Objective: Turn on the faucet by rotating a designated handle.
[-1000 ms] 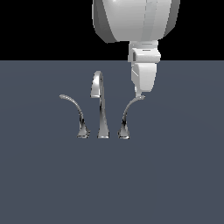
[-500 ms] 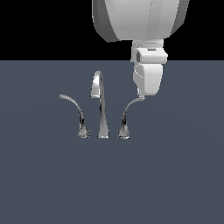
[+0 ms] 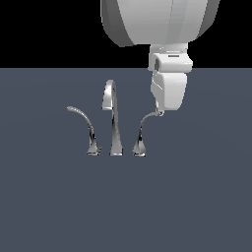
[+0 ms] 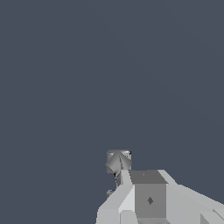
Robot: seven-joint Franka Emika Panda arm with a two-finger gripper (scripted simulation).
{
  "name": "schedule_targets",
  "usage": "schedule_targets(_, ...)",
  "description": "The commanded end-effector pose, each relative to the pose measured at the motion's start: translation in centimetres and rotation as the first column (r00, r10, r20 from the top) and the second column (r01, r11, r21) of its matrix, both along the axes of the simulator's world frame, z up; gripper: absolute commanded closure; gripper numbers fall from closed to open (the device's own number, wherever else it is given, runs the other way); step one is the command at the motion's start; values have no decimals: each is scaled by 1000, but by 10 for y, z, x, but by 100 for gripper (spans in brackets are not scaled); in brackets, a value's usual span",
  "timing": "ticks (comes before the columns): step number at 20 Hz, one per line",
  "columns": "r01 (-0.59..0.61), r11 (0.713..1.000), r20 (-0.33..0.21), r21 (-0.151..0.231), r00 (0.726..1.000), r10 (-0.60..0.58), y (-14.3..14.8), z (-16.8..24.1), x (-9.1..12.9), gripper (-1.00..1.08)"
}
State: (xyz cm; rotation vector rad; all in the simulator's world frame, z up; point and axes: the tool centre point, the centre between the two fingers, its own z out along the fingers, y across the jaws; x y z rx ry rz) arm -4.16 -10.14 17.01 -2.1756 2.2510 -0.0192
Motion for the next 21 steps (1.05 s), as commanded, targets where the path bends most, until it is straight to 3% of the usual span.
schedule_targets(1, -5, 1000, -12, 2, 1000, 5, 7, 0, -14, 108)
schedule_targets(7, -1, 1000, -16, 1, 1000, 1, 11, 0, -35, 108)
schedule_targets(9, 10, 1000, -12, 0, 1000, -10, 4, 0, -30, 108)
schedule_targets(21, 0, 1000, -16, 1, 1000, 0, 58, 0, -52, 108)
